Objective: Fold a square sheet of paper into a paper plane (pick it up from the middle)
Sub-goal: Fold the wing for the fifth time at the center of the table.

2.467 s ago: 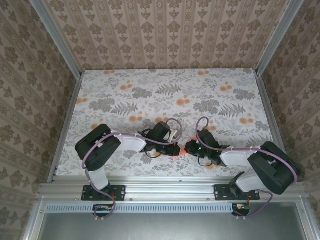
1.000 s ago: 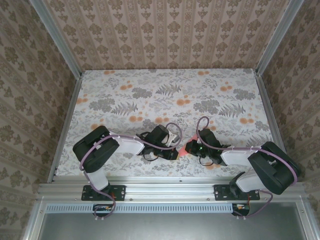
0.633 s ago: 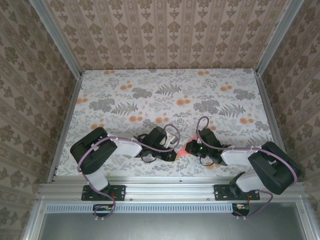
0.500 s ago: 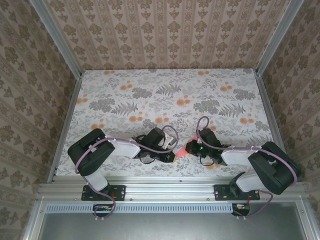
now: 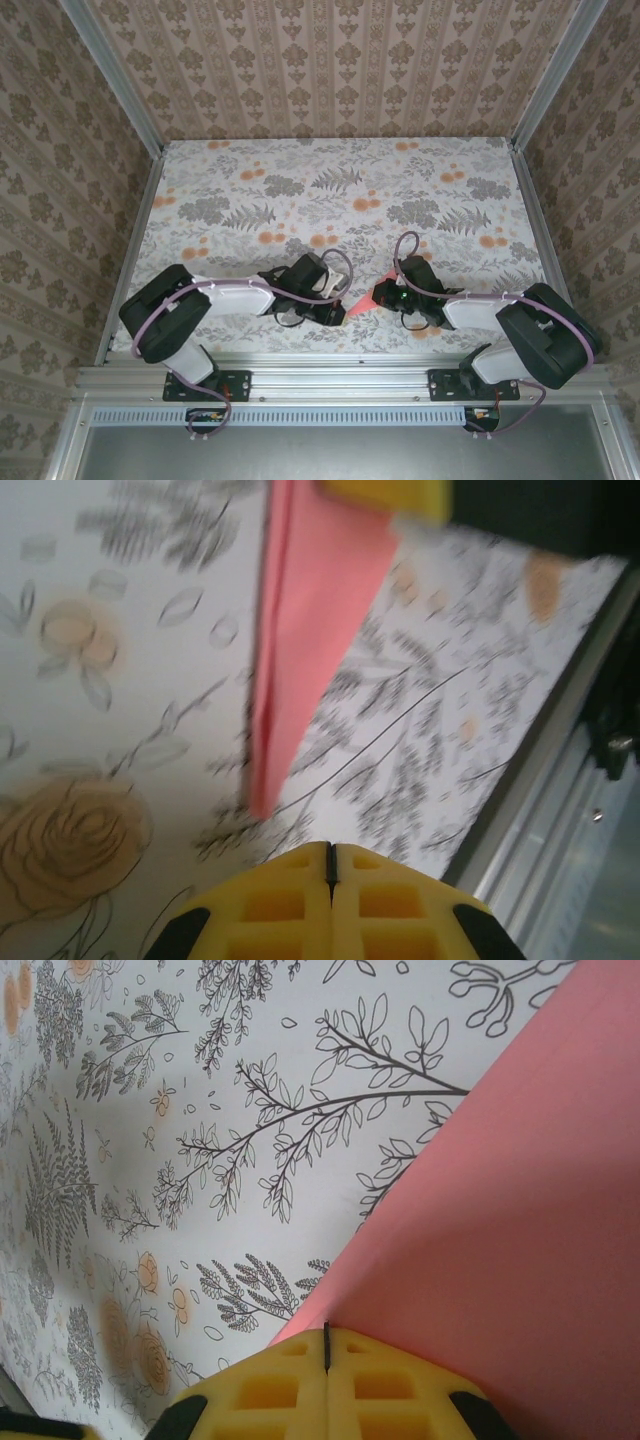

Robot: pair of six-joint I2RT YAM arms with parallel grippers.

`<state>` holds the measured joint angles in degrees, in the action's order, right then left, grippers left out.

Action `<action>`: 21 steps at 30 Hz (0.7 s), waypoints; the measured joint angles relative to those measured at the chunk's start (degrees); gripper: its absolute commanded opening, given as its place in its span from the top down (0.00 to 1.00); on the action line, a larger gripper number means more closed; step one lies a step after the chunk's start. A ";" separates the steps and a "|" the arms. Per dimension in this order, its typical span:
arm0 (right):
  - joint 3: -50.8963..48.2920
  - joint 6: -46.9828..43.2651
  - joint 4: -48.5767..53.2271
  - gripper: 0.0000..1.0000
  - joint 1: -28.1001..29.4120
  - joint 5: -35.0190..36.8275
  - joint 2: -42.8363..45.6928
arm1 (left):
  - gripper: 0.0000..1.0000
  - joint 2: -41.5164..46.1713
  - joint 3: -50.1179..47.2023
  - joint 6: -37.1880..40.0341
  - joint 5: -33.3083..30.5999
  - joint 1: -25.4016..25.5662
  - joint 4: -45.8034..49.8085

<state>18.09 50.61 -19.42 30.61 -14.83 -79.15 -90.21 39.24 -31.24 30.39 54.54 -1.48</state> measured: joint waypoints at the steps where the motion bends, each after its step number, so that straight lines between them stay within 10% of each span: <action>1: 0.07 -0.17 0.02 0.99 -0.04 -0.20 -0.04 | 1.00 0.13 1.07 -0.02 0.00 -0.20 -0.09; 21: 0.66 -1.90 0.57 0.99 -0.42 -2.36 -0.46 | 1.00 -14.91 9.16 -0.48 3.23 -1.31 -6.86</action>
<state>18.74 48.71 -18.85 30.20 -17.19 -79.61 -105.12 48.40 -31.73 33.63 53.23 -8.34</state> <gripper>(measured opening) 0.056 0.047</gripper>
